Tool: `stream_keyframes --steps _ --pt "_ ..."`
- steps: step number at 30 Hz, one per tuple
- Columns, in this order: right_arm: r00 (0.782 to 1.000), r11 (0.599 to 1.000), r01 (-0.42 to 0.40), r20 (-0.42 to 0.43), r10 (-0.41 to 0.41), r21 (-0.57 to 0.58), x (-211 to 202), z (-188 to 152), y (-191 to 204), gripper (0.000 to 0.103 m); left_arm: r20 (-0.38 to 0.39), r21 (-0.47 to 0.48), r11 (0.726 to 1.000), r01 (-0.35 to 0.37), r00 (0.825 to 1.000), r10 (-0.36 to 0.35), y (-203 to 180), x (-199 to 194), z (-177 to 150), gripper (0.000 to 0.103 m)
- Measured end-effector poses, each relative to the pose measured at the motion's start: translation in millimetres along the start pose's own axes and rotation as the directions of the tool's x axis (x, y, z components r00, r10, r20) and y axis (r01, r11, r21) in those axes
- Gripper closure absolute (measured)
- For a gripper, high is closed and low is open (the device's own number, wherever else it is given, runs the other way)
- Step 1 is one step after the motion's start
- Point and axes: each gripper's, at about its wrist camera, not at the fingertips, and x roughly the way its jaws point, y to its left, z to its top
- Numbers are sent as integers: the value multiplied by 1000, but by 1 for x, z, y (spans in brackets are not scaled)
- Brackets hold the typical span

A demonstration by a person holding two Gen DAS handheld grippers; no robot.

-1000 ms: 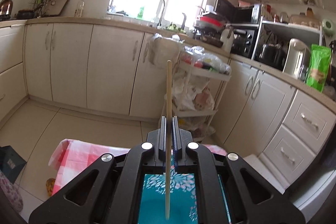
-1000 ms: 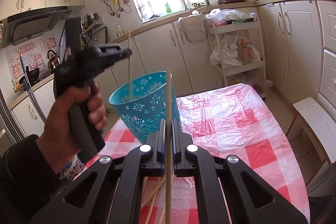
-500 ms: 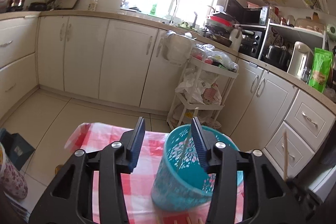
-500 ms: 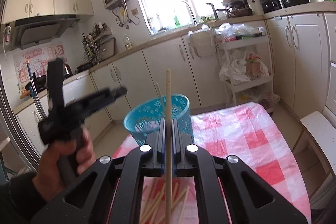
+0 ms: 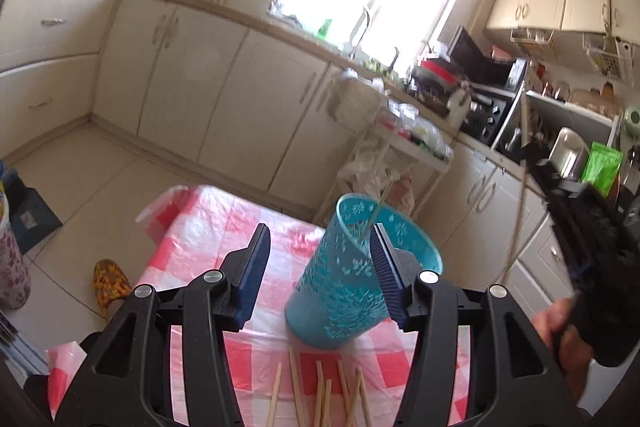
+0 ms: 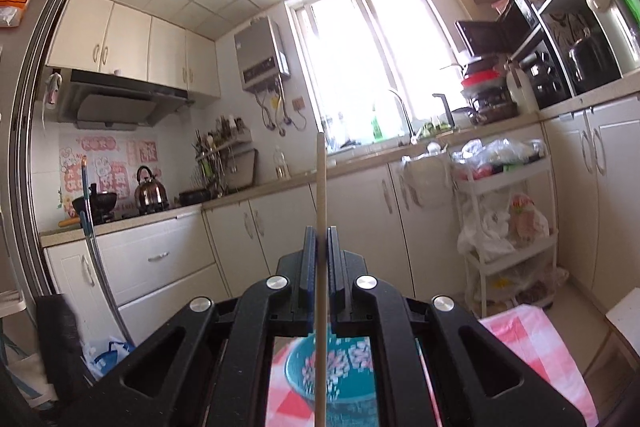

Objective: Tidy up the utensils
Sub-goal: 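Carry the held chopstick over the teal bin and open the right tool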

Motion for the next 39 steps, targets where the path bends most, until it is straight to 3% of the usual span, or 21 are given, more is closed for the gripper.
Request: stream_keyframes --steps 4,12,24,33,39 --pt "1000 1000 2 27 -2 11 20 1 -6 97 88 19 1000 17 996 -19 -14 -21 19 54" --pt "1000 1000 9 5 -9 21 52 -15 -14 97 136 40 998 39 990 -44 -35 -30 49 51" --pt "995 998 39 -89 -34 46 76 -51 -34 97 100 29 999 28 994 -31 -36 -23 47 50" --pt "992 996 6 -125 6 93 69 -49 -38 97 77 -2 1000 4 997 -4 -24 -19 41 50" --pt "991 996 -4 -129 16 88 42 -37 -45 97 85 -20 1000 -6 996 8 -14 -25 40 50"
